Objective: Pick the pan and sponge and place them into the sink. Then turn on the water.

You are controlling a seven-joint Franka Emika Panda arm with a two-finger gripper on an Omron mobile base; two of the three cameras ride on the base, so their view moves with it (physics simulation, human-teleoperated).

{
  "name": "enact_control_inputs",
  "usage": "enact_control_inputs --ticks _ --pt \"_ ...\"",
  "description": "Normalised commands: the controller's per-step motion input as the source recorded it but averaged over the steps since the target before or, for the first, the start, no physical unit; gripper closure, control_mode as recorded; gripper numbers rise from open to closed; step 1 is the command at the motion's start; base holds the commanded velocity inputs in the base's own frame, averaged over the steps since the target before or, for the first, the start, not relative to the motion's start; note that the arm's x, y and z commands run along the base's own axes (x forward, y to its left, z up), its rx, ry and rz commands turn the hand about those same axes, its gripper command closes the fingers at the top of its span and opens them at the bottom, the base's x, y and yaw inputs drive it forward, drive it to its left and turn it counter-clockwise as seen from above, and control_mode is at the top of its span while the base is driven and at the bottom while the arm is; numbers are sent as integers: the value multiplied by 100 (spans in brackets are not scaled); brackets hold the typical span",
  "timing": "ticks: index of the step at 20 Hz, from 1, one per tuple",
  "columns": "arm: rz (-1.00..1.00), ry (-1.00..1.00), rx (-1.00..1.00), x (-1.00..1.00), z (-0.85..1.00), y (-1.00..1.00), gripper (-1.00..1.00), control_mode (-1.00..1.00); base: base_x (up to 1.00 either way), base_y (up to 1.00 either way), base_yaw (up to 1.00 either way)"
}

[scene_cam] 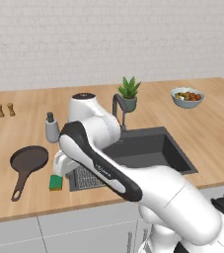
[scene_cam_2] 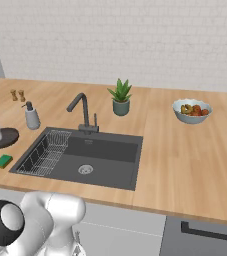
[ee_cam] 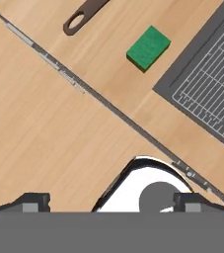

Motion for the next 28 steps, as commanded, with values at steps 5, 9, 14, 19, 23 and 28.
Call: enact_control_inputs --ticks 5,9,14,19,23,28 --pt "-2 16 -5 11 -1 47 -100 -100 0 0 0" --pt "-9 -4 -4 4 -13 51 -100 -100 0 0 0" --pt "-17 -8 -1 1 -37 41 -100 -100 0 0 0" --pt "-21 0 0 40 -41 39 -100 -100 0 0 0" --pt "-24 3 0 61 -38 40 -100 -100 0 0 0" --pt "-24 1 0 52 -39 52 -100 -100 0 0 0"
